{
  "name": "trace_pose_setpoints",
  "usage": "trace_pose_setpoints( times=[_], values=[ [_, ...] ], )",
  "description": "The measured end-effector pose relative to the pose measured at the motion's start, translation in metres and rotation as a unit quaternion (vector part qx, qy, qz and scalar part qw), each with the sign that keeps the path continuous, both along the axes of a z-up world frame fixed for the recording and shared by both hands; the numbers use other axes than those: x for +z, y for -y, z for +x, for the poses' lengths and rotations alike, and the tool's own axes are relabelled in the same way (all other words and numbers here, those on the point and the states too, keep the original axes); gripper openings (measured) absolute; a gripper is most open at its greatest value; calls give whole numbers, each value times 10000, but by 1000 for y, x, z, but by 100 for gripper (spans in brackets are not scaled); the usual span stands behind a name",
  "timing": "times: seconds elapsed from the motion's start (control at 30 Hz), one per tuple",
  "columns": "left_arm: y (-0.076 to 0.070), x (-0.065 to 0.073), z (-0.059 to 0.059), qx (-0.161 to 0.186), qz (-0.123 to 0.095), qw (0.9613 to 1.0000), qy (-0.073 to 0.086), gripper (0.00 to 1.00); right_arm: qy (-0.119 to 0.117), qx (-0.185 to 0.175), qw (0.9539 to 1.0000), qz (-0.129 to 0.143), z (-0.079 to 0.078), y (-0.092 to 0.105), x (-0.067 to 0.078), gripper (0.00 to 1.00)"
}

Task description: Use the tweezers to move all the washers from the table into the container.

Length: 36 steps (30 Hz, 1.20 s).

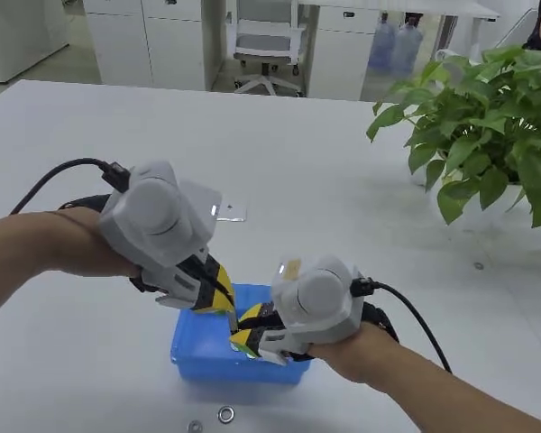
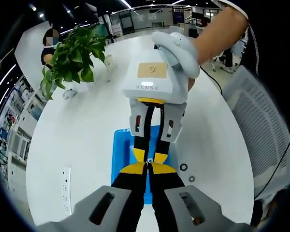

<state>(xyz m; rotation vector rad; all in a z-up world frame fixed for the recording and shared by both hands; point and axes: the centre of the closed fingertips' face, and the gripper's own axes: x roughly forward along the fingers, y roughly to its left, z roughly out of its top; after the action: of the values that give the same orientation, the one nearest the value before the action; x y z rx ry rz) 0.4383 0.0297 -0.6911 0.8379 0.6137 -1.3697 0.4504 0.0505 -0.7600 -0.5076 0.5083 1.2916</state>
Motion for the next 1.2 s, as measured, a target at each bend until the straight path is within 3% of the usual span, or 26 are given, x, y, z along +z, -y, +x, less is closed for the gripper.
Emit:
trace_pose_setpoints(
  times=[0.47, 0.8, 1.2],
  values=[
    [1, 22, -11, -46, 62, 9999, 152, 6, 195, -38, 9998, 78, -11, 1, 24, 11],
    [0, 33, -25, -80, 109, 9996, 233, 6, 297, -54, 9995, 124, -24, 1, 36, 11],
    [0, 33, -49, -78, 142, 9996, 216, 6, 305, -4, 9994, 143, -45, -1, 36, 11]
  ],
)
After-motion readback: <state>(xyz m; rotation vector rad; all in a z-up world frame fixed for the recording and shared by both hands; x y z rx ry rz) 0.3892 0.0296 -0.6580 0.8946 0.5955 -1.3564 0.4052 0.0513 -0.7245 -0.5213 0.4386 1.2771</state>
